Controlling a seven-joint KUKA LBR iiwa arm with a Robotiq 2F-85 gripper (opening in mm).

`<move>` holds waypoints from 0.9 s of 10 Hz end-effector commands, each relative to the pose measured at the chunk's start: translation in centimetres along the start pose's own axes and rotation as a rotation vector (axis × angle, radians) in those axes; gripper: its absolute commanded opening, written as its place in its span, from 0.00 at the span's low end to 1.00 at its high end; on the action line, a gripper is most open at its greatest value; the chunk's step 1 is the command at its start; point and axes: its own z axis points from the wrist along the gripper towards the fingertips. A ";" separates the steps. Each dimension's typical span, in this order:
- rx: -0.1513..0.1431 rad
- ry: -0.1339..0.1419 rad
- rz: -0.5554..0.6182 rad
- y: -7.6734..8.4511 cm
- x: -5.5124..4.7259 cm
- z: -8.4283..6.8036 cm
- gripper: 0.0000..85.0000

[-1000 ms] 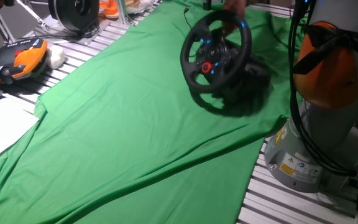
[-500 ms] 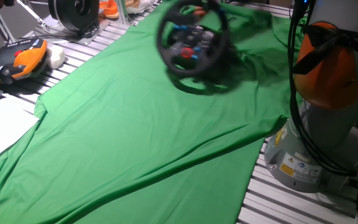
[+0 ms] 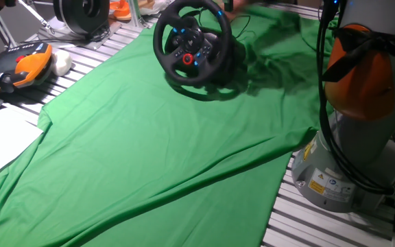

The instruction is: Rotate the steering wheel 90 degrees clockwise

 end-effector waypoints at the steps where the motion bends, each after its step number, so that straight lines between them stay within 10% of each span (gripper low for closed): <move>1: 0.000 0.005 0.003 0.0 0.0 0.0 0.00; 9: 0.013 -0.011 -0.028 0.1 0.0 0.2 0.00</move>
